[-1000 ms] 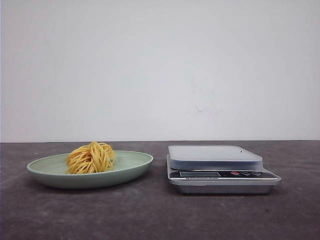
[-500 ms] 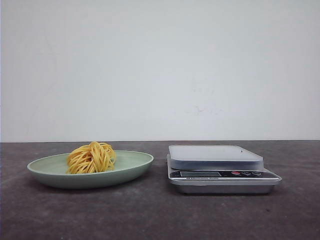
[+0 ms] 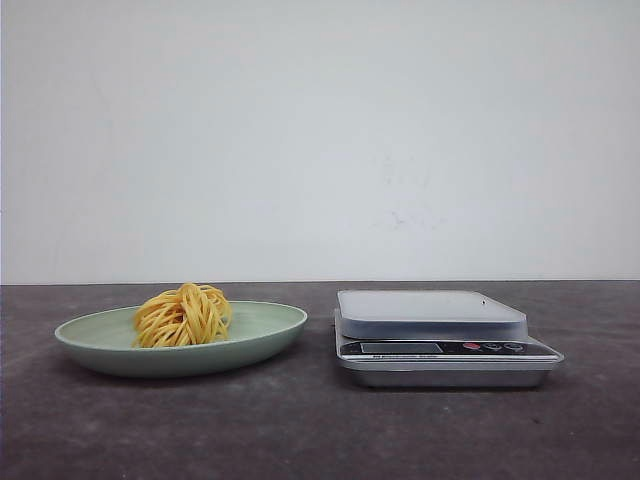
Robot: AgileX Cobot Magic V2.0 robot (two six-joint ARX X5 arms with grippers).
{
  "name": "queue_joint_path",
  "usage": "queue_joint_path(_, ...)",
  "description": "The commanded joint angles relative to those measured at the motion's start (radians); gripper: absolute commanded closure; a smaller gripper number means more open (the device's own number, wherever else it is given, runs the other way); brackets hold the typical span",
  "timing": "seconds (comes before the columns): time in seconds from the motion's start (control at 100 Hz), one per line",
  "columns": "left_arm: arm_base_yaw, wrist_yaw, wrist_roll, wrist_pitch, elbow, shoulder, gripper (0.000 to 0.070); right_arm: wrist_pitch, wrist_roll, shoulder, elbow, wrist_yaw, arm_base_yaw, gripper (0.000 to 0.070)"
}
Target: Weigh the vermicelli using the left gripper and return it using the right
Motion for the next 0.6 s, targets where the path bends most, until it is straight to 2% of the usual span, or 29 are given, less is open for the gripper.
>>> queue_joint_path(0.0, -0.003, -0.002, 0.004, 0.009, 0.01, 0.003, 0.0358, 0.012, 0.013, 0.001, 0.014, -0.002, 0.006, 0.0408)
queue_joint_path(0.59, -0.003, -0.002, 0.003, -0.013, 0.01, 0.003, 0.0358, 0.013, 0.017, 0.001, 0.013, -0.001, 0.006, 0.0407)
